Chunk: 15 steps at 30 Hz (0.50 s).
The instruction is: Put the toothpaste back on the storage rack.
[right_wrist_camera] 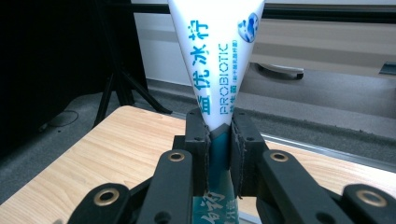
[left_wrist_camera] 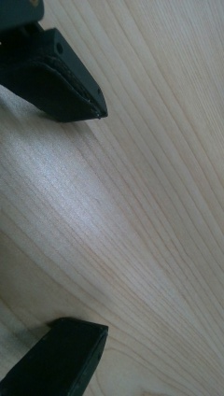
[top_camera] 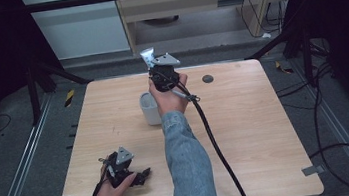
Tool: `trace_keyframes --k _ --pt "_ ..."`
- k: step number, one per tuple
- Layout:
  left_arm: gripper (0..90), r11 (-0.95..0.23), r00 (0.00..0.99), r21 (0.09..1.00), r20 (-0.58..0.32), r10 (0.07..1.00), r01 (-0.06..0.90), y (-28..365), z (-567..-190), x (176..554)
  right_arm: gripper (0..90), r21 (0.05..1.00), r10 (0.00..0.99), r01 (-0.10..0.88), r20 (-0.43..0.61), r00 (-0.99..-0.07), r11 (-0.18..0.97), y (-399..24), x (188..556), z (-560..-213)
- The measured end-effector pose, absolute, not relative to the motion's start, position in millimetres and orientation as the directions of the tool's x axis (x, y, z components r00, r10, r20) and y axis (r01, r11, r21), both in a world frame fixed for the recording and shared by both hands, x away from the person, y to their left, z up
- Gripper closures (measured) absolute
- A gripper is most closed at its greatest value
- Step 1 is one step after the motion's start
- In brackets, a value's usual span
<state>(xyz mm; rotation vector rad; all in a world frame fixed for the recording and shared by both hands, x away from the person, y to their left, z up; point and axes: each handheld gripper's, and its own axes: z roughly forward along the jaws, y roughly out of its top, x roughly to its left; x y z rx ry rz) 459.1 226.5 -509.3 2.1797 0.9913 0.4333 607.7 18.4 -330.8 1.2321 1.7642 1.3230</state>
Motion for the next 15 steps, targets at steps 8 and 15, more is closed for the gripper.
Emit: trace_keyframes --k 8,15 --pt "0.0 -0.468 0.653 0.71 0.015 0.757 0.526 227 -509 459 79.3 0.946 0.927 0.317 0.056 -0.372 0.07 21 615 -335" --pt "0.0 -0.47 0.654 0.71 0.017 0.756 0.525 227 -509 459 79.3 0.94 0.926 0.327 0.032 -0.376 0.101 26 619 -344"
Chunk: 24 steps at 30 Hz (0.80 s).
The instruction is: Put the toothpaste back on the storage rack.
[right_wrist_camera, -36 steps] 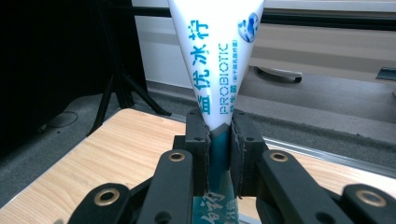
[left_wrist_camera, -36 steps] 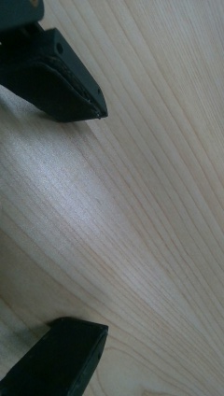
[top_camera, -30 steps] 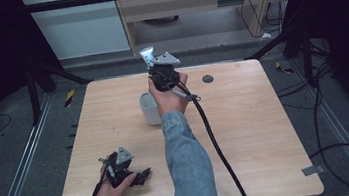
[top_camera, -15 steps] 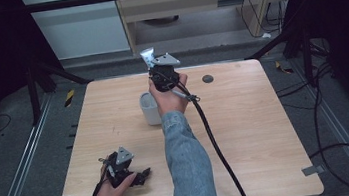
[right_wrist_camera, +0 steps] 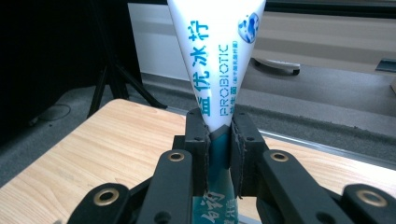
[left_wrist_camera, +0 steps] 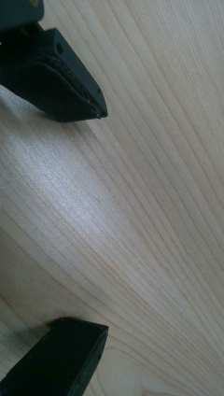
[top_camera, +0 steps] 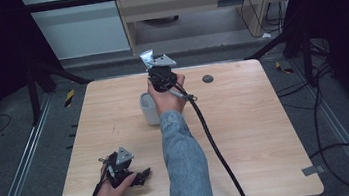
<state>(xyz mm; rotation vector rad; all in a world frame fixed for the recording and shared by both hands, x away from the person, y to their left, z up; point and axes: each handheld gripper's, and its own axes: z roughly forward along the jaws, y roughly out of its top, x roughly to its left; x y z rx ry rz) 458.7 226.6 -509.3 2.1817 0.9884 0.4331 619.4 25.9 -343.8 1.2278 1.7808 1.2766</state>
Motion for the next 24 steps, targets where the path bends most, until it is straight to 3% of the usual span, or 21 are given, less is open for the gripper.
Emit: trace_keyframes --k 24 --pt "0.0 -0.47 0.655 0.71 0.016 0.756 0.525 227 -509 459 79.4 0.893 0.916 0.392 -0.056 -0.396 0.224 36 621 -366"
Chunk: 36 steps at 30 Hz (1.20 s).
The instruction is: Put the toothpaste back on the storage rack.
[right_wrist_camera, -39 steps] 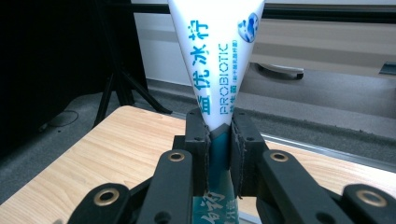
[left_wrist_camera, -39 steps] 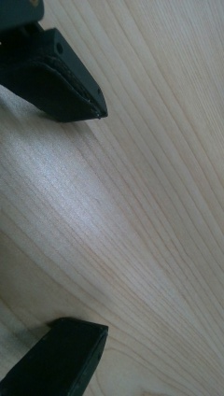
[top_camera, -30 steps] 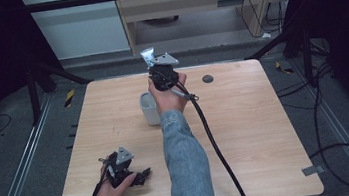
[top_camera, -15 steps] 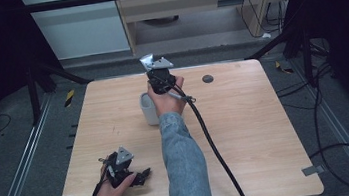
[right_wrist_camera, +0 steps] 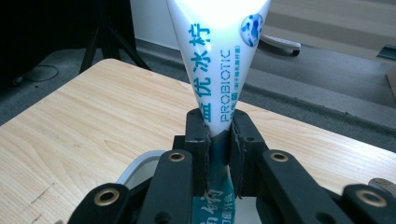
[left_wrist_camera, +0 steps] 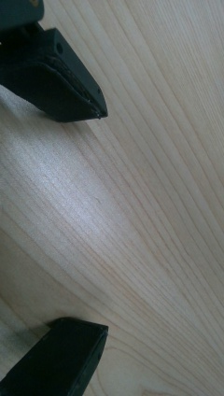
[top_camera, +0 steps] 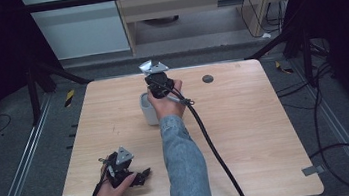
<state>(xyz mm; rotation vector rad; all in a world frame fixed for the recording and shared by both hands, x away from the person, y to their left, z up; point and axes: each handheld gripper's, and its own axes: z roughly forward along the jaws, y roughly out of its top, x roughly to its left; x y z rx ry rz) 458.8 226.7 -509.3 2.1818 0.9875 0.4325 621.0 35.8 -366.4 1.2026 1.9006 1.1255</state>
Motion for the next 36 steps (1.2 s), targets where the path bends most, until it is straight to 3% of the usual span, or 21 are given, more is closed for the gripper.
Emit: trace_keyframes --k 36 --pt "0.0 -0.469 0.655 0.711 0.017 0.756 0.524 226 -509 460 79.5 0.853 0.903 0.452 -0.051 -0.427 0.261 36 617 -383"
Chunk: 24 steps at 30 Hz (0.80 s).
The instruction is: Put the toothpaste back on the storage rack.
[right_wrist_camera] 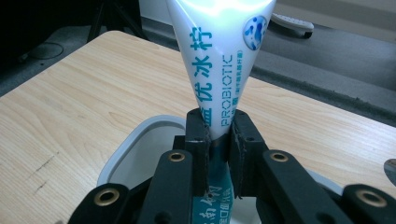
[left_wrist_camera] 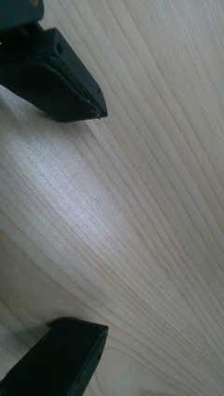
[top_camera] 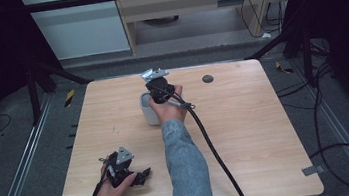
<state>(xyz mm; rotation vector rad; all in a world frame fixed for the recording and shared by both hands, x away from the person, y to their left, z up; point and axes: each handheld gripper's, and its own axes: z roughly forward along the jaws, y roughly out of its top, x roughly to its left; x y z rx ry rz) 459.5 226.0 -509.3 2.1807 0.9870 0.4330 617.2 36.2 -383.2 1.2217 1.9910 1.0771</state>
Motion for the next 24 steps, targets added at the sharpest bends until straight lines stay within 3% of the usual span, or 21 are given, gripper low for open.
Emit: trace_keyframes --k 24 --pt "0.0 -0.469 0.654 0.711 0.017 0.756 0.524 225.8 -509.3 459.6 79.4 0.832 0.89 0.472 -0.053 -0.454 0.29 40.0 617.5 -387.7"
